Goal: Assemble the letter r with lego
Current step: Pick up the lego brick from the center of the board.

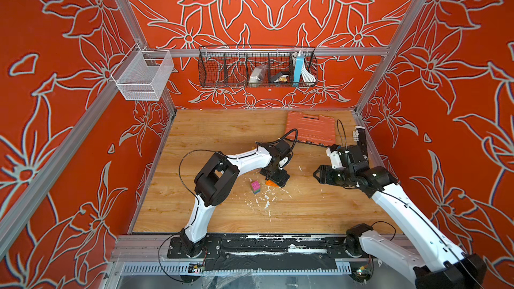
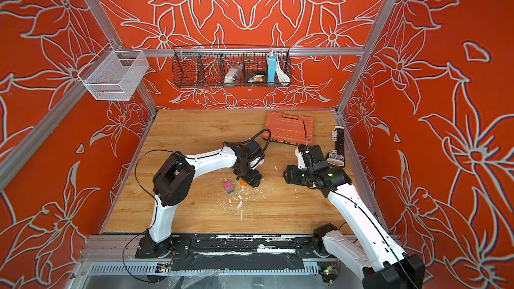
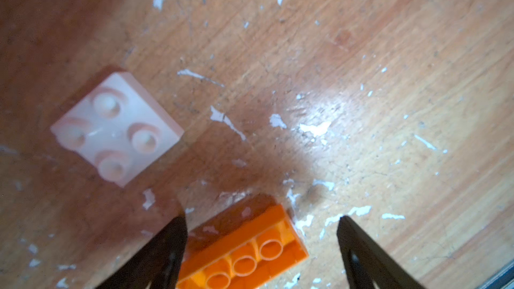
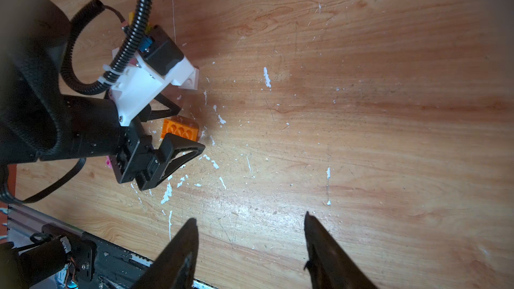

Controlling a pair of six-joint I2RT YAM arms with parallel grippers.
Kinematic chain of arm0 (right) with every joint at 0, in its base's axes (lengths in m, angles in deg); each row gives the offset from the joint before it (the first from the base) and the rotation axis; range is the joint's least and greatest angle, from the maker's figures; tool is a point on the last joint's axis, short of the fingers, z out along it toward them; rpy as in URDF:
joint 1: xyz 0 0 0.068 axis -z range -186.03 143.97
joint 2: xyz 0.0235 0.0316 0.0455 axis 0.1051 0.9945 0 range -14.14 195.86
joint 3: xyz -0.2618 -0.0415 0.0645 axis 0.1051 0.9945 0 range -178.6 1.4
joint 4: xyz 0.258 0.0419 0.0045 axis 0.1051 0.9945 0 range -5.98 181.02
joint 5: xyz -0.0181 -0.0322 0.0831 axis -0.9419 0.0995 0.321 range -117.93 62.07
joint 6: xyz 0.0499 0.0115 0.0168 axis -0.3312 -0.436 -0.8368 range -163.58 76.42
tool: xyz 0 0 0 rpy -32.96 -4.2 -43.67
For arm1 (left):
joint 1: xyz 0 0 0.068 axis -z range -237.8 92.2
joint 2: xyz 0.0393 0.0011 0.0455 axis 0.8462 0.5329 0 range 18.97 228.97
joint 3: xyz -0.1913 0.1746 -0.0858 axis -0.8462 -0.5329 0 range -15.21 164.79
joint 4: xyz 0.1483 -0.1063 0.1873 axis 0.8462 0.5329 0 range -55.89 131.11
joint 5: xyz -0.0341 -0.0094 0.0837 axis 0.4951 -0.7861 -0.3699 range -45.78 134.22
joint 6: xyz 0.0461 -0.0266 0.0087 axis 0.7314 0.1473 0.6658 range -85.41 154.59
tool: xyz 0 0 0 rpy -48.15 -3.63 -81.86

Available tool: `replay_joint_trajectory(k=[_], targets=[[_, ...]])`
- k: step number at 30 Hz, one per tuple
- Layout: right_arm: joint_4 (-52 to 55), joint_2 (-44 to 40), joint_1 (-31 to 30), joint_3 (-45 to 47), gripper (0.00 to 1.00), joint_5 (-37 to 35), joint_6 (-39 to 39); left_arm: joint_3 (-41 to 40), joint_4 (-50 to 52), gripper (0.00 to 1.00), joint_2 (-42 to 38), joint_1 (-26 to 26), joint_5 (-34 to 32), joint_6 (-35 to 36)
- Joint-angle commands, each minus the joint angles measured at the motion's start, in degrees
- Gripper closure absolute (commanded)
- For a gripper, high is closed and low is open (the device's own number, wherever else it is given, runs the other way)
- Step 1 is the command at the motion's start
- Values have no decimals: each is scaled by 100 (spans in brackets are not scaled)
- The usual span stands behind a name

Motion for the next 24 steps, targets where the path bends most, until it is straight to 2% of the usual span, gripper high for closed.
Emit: replay_joint_trajectory(k=[1,8,16,24], targets=[[-30,12,7,120,37,73,3,-333,305,18,-126,72,-34,-150],[-83,20,7,168,38,108,-23,-600,247,33,-206,269,-325,-271],[-94,21,10,212,38,107,-41,-692,431,42,-210,594,-945,-354],[-165,30,6,266,38,169,-76,-784,485,53,-239,692,-1053,-387]])
